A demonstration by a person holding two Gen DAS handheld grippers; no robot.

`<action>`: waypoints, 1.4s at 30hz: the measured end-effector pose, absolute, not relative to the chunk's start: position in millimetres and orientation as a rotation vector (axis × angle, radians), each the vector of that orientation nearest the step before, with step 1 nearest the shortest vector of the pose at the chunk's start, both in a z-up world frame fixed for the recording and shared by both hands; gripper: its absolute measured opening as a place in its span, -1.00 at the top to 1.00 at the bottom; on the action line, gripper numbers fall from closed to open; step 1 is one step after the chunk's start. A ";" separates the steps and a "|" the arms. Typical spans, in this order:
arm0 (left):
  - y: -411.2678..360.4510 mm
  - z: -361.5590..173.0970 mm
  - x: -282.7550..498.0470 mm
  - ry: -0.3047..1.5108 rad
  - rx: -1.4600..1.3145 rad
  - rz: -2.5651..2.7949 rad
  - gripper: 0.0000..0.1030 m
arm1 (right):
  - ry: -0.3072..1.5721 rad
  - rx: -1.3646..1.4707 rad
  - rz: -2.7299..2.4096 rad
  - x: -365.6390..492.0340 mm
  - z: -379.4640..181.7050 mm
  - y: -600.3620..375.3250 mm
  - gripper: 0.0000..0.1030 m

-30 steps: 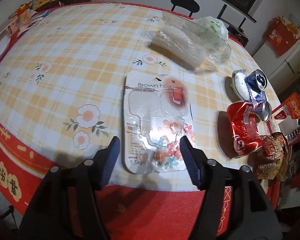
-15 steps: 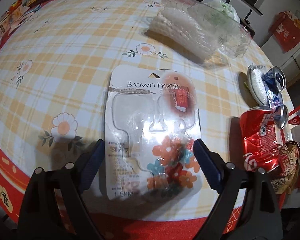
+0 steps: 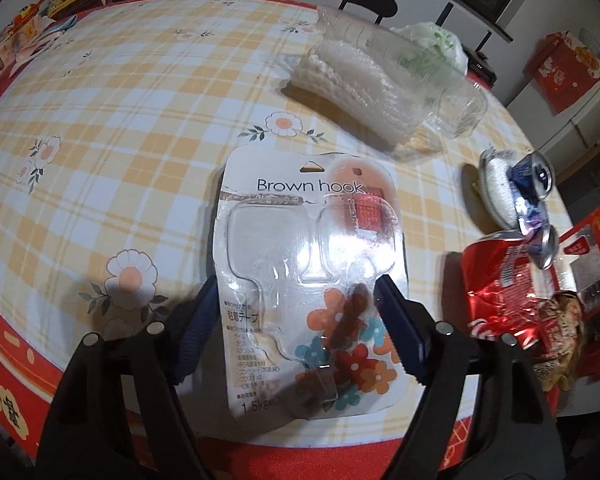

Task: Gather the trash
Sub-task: 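Grasp the Brown hook package with the left tool while the right tool holds the container, then lower the container into the brown bin and open the right tool while the left lifts the package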

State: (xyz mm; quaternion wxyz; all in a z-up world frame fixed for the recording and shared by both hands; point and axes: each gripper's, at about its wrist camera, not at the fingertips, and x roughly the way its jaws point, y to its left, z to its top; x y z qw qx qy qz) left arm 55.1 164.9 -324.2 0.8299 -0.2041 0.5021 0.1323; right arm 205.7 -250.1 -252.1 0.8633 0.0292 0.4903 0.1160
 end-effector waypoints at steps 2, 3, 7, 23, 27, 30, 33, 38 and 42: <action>168.3 -315.0 50.8 1.041 -0.439 0.277 -0.50 | 1.023 0.063 0.238 205.5 -249.7 -249.3 0.14; 170.4 -309.0 48.3 1.025 -0.443 0.275 -0.50 | 1.020 0.066 0.234 205.8 -248.3 -249.3 0.14; 176.6 -281.4 39.8 0.952 -0.455 0.258 -0.50 | 1.002 0.070 0.217 204.8 -239.8 -248.3 0.14; 167.7 -214.7 57.4 0.809 -0.391 0.023 -0.50 | 0.932 0.127 0.146 178.7 -203.1 -233.3 0.14; 164.8 -212.1 66.0 0.801 -0.369 -0.034 -0.50 | 0.917 0.146 0.118 169.5 -196.4 -234.5 0.14; 159.0 -210.9 70.9 0.795 -0.361 -0.062 -0.50 | 0.910 0.143 0.100 163.0 -190.9 -239.7 0.14; 150.9 -210.6 75.0 0.794 -0.372 -0.084 -0.50 | 0.901 0.153 0.084 159.2 -186.6 -249.1 0.14; 126.8 -207.4 80.7 0.796 -0.344 -0.107 -0.50 | 0.884 0.174 0.075 158.8 -183.3 -271.2 0.14; 106.4 -202.9 82.2 0.786 -0.340 -0.085 -0.50 | 0.878 0.181 0.102 167.1 -185.4 -291.8 0.14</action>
